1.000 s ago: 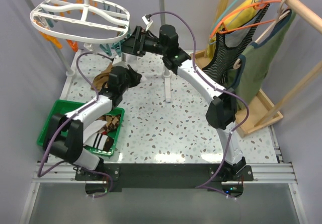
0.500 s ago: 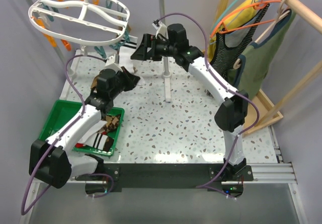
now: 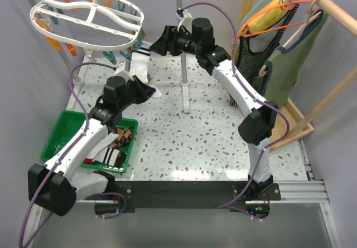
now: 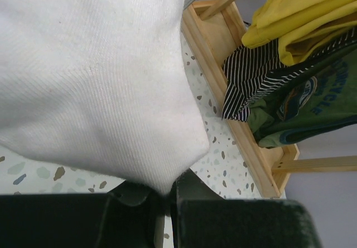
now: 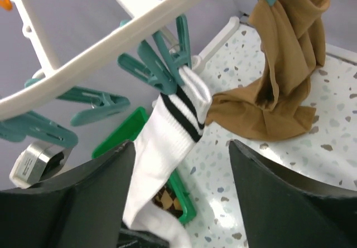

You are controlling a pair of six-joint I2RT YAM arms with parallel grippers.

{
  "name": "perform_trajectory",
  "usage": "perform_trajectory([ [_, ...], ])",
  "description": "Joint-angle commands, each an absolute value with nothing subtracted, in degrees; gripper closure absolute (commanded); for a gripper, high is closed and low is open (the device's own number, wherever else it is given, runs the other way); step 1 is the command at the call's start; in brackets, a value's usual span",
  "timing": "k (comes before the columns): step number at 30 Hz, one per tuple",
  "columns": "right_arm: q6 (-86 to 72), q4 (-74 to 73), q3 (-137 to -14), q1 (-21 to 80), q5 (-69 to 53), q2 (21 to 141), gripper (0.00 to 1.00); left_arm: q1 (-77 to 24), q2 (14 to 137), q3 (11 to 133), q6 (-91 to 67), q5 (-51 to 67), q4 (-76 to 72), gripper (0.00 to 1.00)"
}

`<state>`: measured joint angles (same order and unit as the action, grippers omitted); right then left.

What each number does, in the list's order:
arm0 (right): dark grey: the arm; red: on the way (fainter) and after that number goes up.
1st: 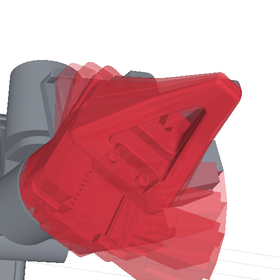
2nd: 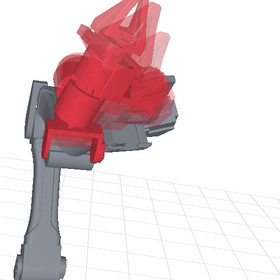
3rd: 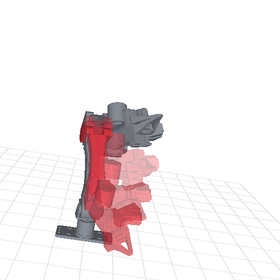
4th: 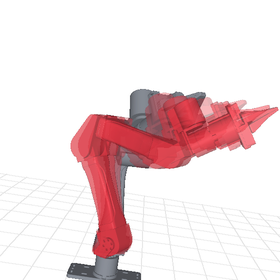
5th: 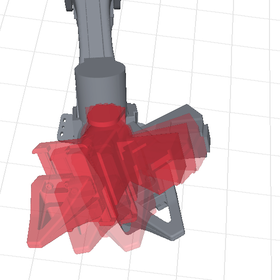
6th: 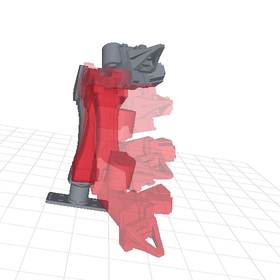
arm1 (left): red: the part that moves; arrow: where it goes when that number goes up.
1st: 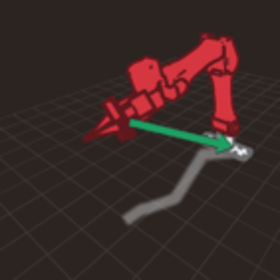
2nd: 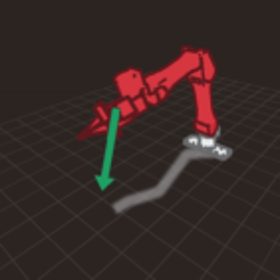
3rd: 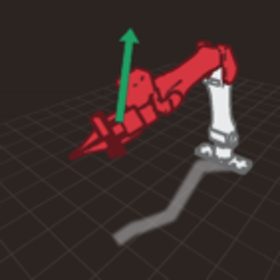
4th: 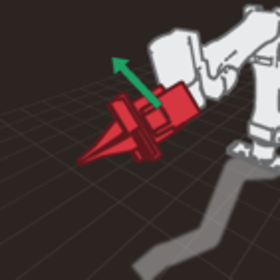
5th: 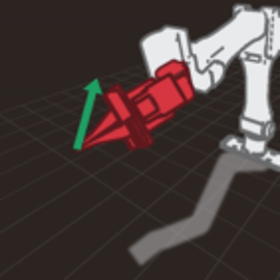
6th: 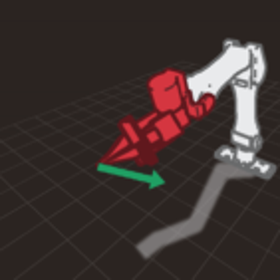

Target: Remove the socks clipped to the hanger

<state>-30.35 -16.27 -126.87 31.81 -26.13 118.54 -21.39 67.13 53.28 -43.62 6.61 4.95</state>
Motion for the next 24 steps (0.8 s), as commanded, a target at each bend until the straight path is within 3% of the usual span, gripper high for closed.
perform_trajectory([
  [1,-29.4,-8.4,-131.0,31.8,-23.2,122.5,0.31,-21.6,64.3,55.8,-44.6,7.7,7.3,1.0],
  [7,-29.0,-4.0,-138.6,32.2,-23.1,128.8,0.31,-21.5,64.1,55.9,-45.3,8.3,7.6,1.0],
  [24,-32.6,4.4,-141.1,34.3,-21.5,132.8,0.38,-21.6,65.0,56.4,-45.1,9.0,7.6,1.0],
])
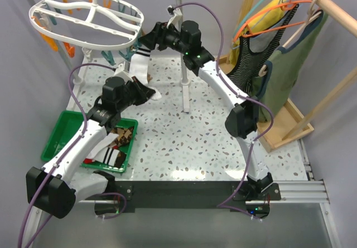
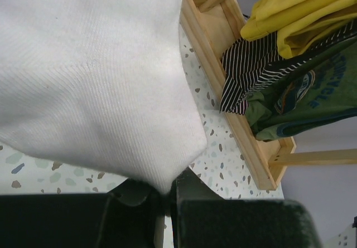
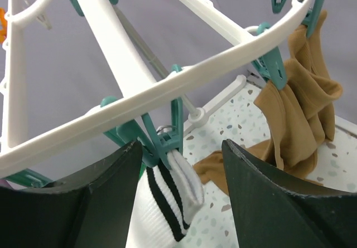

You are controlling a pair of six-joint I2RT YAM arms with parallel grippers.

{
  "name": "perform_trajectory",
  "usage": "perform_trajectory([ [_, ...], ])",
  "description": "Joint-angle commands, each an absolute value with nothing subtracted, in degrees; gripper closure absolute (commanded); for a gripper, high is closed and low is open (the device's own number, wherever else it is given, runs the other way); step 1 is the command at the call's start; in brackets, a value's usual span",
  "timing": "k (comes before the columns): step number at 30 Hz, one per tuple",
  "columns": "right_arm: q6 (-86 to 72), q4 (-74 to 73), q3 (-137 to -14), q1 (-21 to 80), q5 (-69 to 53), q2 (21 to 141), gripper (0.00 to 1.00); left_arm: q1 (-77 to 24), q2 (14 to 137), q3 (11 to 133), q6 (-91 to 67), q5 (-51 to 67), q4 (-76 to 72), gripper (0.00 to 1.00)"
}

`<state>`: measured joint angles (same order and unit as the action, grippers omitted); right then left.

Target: Remove the socks clipped to the hanger

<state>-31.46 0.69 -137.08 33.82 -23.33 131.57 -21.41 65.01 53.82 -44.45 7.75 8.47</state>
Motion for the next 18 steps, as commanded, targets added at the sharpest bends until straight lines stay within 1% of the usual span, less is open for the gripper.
perform_trajectory([
  [1,-32.6,4.7,-141.3,34.5,-21.4,133.1,0.41,-21.6,65.0,56.5,-45.1,9.1,7.6,1.0],
  [12,-32.3,7.0,-143.1,36.2,-19.8,134.6,0.42,-21.6,64.8,55.9,-45.3,9.8,8.2,1.0],
  [18,-34.5,9.5,-143.3,36.5,-18.4,135.1,0.42,-21.6,64.9,55.8,-45.7,10.0,8.1,1.0],
])
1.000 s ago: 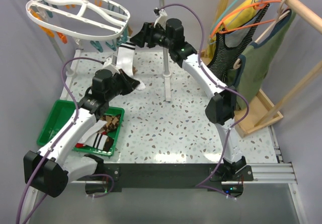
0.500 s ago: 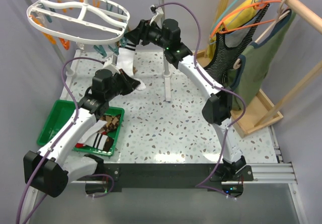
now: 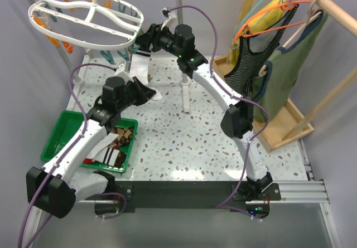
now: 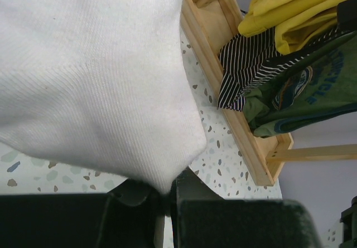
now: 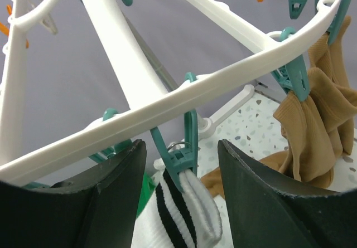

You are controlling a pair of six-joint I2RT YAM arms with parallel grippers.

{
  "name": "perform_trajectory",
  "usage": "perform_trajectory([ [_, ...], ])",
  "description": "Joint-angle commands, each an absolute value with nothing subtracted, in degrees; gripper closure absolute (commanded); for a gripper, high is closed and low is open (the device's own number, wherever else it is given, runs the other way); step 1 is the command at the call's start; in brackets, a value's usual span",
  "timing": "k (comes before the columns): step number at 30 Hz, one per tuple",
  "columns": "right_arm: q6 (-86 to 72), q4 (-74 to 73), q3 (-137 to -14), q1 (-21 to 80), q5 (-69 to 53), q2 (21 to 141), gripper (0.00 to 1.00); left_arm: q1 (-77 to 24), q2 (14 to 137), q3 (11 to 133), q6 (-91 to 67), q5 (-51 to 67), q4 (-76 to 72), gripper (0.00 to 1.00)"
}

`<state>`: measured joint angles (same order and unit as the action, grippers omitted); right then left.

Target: Remove the socks clipped to the hanger

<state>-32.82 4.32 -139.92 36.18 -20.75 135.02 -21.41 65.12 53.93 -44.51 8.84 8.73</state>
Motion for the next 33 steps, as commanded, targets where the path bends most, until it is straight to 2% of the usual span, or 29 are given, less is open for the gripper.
perform_trajectory([
  [1,-35.1,9.7,-143.3,36.4,-18.2,135.1,0.42,-21.5,64.8,55.8,-45.7,10.1,8.1,1.0],
  [11,-36.0,10.5,-143.6,36.4,-17.1,135.7,0.5,-21.6,64.6,55.8,-45.9,10.2,8.3,1.0],
  [14,-36.0,10.5,-143.9,36.4,-17.1,135.9,0.56,-21.6,64.5,55.8,-45.9,10.2,8.3,1.0],
  [24,-35.9,9.8,-143.8,36.5,-18.4,136.0,1.0,-21.6,64.2,54.8,-47.4,8.5,9.7,1.0],
  [33,-35.0,7.7,-144.1,36.4,-18.5,136.1,1.0,-21.5,64.1,54.1,-47.9,7.8,10.6,1.0],
])
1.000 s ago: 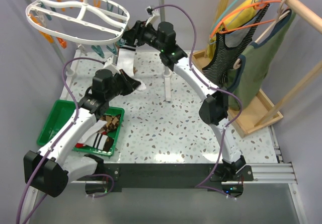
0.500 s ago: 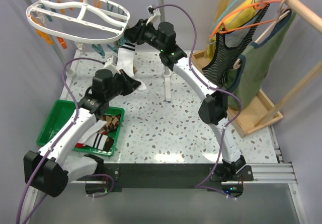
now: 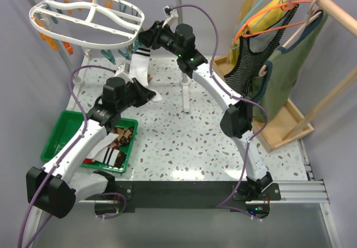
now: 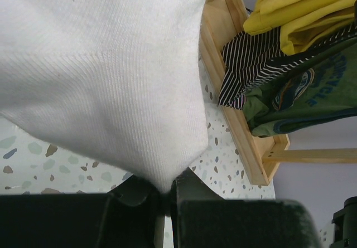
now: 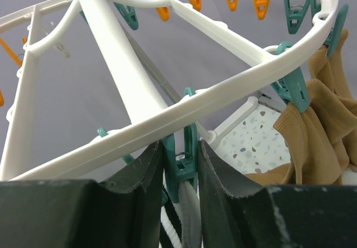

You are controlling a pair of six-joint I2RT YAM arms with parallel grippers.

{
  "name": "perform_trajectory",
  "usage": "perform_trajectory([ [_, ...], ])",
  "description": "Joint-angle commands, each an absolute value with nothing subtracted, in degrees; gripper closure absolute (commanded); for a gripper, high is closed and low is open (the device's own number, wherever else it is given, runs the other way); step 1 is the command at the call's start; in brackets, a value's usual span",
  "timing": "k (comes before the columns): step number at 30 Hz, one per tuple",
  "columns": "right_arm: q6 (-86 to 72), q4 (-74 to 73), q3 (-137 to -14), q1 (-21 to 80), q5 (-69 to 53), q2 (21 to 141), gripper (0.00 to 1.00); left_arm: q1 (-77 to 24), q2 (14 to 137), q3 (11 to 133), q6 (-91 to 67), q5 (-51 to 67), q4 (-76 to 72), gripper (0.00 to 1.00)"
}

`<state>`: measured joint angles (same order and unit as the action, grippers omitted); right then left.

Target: Remove the socks clipped to the hanger

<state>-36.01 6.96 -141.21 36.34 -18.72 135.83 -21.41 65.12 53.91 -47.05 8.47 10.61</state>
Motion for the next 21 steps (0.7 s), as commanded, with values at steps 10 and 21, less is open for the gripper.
perform_trajectory([
  [10,-35.7,8.8,-142.9,36.5,-19.3,135.4,0.56,-21.6,63.5,53.3,-48.3,7.6,10.5,1.0],
  [21,-36.1,8.9,-141.9,36.5,-20.4,135.2,0.48,-21.6,64.2,54.2,-48.0,8.0,9.9,1.0],
])
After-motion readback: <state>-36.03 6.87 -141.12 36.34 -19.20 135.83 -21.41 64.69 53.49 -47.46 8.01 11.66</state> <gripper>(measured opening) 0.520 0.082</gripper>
